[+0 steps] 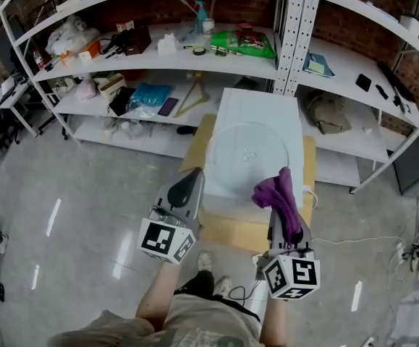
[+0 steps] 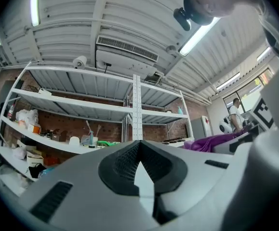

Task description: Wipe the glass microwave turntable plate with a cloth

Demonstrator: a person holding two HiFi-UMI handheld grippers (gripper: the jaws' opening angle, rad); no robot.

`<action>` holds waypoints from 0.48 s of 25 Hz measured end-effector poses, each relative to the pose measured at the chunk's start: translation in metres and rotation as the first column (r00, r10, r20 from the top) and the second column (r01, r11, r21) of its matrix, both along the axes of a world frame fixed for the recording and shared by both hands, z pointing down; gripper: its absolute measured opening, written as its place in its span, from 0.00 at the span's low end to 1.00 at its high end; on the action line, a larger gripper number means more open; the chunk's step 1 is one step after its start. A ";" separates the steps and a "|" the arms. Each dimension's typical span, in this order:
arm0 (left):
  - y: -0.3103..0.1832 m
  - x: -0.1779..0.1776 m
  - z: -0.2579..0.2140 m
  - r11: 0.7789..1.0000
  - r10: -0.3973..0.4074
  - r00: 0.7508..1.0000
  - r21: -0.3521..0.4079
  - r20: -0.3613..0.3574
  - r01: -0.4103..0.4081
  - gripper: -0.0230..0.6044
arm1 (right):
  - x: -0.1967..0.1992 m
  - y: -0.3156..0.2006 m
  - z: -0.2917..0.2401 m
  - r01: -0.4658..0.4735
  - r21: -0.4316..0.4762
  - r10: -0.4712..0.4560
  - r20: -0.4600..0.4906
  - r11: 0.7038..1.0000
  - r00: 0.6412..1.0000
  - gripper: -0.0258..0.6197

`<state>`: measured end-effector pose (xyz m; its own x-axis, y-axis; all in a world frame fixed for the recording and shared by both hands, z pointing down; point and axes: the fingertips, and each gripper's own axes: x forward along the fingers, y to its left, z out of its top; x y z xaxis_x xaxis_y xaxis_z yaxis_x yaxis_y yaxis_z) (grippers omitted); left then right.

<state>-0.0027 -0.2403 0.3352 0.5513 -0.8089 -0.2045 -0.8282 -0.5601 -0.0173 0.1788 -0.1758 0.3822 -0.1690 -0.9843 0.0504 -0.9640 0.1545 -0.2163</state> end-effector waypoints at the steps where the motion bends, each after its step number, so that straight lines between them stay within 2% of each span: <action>1: 0.005 0.003 0.000 1.000 0.009 1.000 0.001 0.007 -0.009 0.04 | -0.001 0.006 0.002 -0.003 -0.004 0.003 0.000 1.000 1.000 0.12; 4: 0.024 0.009 -0.003 0.999 0.046 0.999 0.017 0.011 -0.046 0.04 | -0.005 0.029 0.007 0.001 -0.021 -0.001 -0.015 1.000 1.000 0.12; 8: 0.040 0.015 -0.006 0.994 0.094 0.995 0.047 0.024 -0.095 0.04 | -0.001 0.049 0.007 -0.041 -0.026 0.041 0.000 0.999 0.999 0.12; 12: 0.079 -0.002 -0.010 0.992 0.107 0.993 0.063 0.054 -0.110 0.04 | -0.021 0.080 0.002 -0.043 -0.014 0.043 0.001 0.999 0.999 0.12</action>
<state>-0.0052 -0.1611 0.3252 0.6461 -0.7293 -0.2251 -0.7597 -0.6431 -0.0970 0.1573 -0.0960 0.3843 -0.1268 -0.9899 0.0638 -0.9694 0.1100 -0.2194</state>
